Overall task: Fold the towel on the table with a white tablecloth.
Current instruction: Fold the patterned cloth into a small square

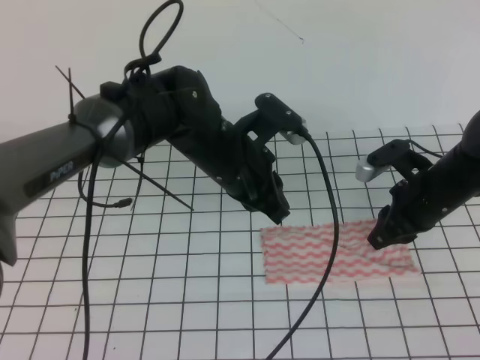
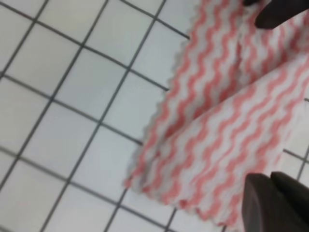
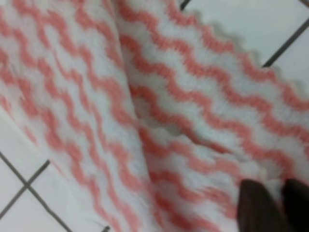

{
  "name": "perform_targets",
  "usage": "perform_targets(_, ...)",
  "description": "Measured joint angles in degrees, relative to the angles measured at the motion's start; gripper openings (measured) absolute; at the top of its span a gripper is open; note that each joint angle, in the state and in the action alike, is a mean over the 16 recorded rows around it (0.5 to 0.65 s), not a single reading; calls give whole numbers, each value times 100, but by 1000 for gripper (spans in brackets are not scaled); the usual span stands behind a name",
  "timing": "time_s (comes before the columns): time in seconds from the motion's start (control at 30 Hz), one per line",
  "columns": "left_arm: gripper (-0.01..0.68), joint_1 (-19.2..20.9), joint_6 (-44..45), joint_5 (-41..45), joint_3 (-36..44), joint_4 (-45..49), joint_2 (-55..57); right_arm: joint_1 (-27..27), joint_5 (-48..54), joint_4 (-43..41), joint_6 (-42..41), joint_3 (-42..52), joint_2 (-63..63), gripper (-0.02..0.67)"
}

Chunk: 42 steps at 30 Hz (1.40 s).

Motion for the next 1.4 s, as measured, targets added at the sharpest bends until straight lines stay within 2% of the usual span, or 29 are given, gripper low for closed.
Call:
perform_targets(0.17, 0, 119, 0, 43, 0, -40, -17, 0, -41, 13, -39, -19, 9, 30)
perform_targets(0.27, 0, 189, -1, 73, 0, -66, -23, 0, -112, -9, -34, -30, 9, 3)
perform_targets(0.9, 0, 292, 27, 111, 0, -49, -63, 0, -873, -160, 227, -66, -6, -1)
perform_targets(1.4, 1, 292, 30, 76, 0, -43, -39, 0, -1084, -289, 533, -66, -12, -1)
